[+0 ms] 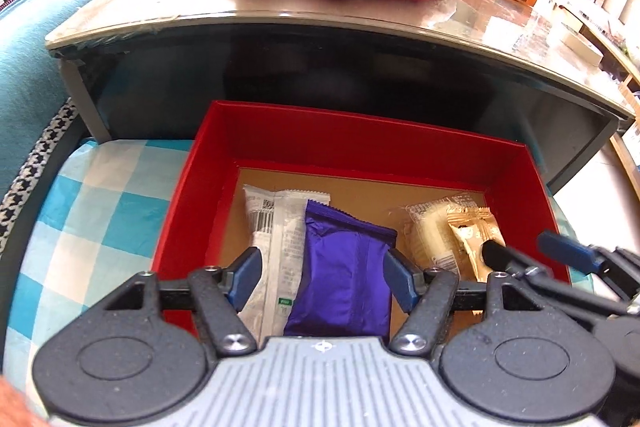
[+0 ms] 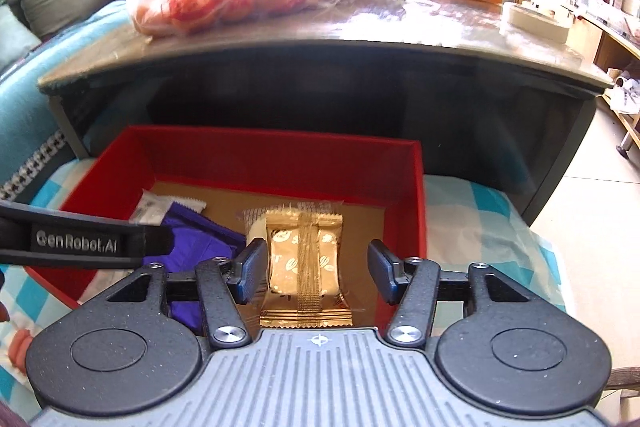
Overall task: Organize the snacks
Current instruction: 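Lower the gold packet into the red box with the right tool while the left releases, then withdraw both open tools from the box and move the right tool to the Trolli bag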
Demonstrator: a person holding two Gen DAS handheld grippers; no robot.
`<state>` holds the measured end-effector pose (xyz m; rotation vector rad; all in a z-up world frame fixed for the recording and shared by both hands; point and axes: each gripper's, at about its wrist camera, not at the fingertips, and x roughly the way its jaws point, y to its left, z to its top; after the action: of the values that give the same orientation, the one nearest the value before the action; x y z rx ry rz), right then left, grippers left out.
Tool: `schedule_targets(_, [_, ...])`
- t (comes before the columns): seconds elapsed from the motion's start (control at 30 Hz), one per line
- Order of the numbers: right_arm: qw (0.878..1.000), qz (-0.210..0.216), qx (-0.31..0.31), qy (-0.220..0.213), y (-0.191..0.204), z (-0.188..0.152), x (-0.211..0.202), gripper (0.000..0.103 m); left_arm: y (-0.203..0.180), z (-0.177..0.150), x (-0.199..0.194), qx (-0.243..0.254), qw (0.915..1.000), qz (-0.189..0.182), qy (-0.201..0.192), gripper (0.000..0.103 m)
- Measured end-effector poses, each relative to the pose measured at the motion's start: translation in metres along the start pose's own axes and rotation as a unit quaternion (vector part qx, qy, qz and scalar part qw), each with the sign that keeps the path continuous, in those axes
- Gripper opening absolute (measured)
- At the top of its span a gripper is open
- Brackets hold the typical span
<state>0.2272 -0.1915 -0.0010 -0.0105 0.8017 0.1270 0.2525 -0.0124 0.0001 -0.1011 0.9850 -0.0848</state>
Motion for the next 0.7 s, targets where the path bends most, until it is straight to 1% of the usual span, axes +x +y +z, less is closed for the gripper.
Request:
schedule_targets(0.13, [1.0,-0.002,0.005,-0.009,-0.003,0.001,-0.015,0.064,0.0,-0.004,-0.011,0.003,1.0,-0.003,-0.002,0.096])
schedule_targets(0.43, [1.0,-0.001,-0.005,-0.005,0.001,-0.008,-0.041,0.065,-0.001,-0.023,-0.036,0.01,0.9998,-0.014,-0.006,0.096])
schedule_targets(0.57, [1.0,-0.009,-0.011,0.0,0.002,-0.02,-0.053,0.065,0.0,-0.033,-0.044,0.01,0.9998,-0.019,-0.002,0.097])
schedule_targets(0.7, [1.0,-0.013,-0.011,0.018,-0.003,-0.036,-0.063,0.065,-0.002,-0.046,-0.049,0.01,0.9995,-0.03,0.01,0.097])
